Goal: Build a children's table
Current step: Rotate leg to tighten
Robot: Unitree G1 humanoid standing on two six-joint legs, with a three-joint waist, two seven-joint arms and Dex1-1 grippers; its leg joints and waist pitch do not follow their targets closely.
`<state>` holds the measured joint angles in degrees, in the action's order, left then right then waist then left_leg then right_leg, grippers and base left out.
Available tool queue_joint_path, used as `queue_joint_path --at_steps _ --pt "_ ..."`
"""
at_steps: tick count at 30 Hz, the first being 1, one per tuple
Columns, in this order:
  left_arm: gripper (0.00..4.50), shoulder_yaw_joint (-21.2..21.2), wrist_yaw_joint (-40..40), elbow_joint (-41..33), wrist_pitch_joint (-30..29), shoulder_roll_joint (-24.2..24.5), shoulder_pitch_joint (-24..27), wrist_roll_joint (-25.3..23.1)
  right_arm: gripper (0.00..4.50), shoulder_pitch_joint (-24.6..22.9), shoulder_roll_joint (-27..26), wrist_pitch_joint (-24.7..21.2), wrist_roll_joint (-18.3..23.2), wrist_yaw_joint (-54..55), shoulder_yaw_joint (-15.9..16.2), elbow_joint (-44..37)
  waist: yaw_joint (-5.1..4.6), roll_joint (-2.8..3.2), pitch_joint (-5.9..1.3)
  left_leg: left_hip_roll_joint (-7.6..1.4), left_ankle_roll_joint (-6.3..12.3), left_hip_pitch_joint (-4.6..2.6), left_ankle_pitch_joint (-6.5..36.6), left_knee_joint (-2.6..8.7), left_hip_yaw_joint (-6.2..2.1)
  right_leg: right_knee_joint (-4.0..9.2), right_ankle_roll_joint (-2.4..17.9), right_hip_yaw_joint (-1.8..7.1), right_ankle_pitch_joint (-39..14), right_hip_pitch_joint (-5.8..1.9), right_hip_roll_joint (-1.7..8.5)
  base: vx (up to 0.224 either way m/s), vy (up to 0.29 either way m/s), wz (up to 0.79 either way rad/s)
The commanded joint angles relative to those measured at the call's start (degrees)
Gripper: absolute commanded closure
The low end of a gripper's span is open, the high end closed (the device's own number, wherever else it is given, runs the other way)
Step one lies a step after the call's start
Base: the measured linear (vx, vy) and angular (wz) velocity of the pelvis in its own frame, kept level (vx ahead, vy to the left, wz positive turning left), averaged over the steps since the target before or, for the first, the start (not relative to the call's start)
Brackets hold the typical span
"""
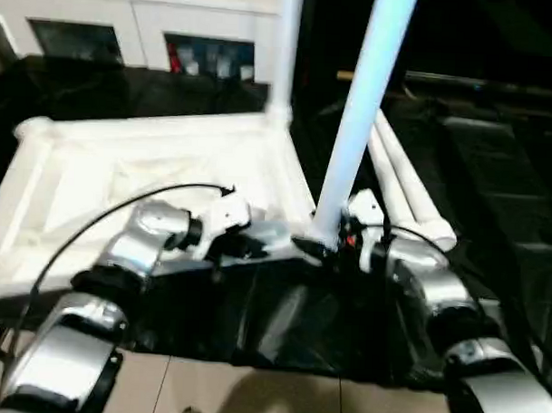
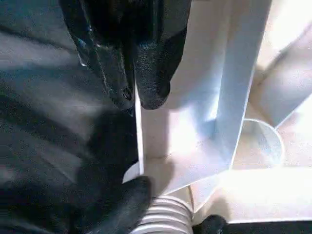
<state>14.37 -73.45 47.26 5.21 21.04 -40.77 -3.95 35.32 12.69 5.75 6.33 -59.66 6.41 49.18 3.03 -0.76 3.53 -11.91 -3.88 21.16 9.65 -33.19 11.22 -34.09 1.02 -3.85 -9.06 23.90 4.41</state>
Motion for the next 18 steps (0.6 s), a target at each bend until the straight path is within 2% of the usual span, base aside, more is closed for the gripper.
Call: queue_joint_path --at_steps 1,3,6,13,18 --pt "4.50 2.8 -4.6 -1.5 1.6 -0.3 0.8 0.4 0.67 -0.7 0.8 -2.0 -0.2 -6.3 2.8 -2.4 0.26 -0.02 -4.11 -1.70 4.06 -0.72 13.9 3.46 -0.32 3.60 14.6 2.36 -13.0 -3.30 3.40 0.000 0.000 0.00" --pt "4.50 3.0 -5.5 -1.7 1.8 0.3 1.0 0.5 0.67 -0.9 1.6 -1.9 -0.4 -7.9 3.5 -3.1 0.39 -0.01 -3.95 -1.76 3.16 -0.83 15.3 3.58 -0.39 3.87 13.8 2.42 -16.3 -3.11 3.54 0.000 0.000 0.00" --pt "4.50 3.3 -7.8 -1.9 2.4 1.7 1.2 0.7 0.98 -1.3 3.1 -2.4 -1.0 -12.1 5.2 -4.2 0.61 -0.14 -3.94 -1.82 2.35 -0.98 15.9 3.69 -0.48 3.96 12.8 2.51 -18.2 -2.96 3.58 0.000 0.000 0.00" --pt "4.50 3.2 -9.9 -2.4 2.7 2.5 1.3 0.7 1.42 -1.7 3.1 -4.2 -0.7 -14.7 6.3 -5.9 0.70 -0.18 -4.08 -1.76 2.40 -0.88 14.3 3.61 -0.42 3.66 13.3 2.52 -15.6 -3.03 3.48 0.000 0.000 0.00" --pt "4.50 3.0 -10.4 -2.4 2.5 2.5 1.3 1.2 1.65 -2.0 2.6 -5.6 -0.6 -14.1 6.3 -6.7 0.69 -0.18 -4.12 -1.73 2.16 -0.89 14.3 3.56 -0.42 3.69 13.2 2.50 -16.0 -3.02 3.56 0.000 0.000 0.00"
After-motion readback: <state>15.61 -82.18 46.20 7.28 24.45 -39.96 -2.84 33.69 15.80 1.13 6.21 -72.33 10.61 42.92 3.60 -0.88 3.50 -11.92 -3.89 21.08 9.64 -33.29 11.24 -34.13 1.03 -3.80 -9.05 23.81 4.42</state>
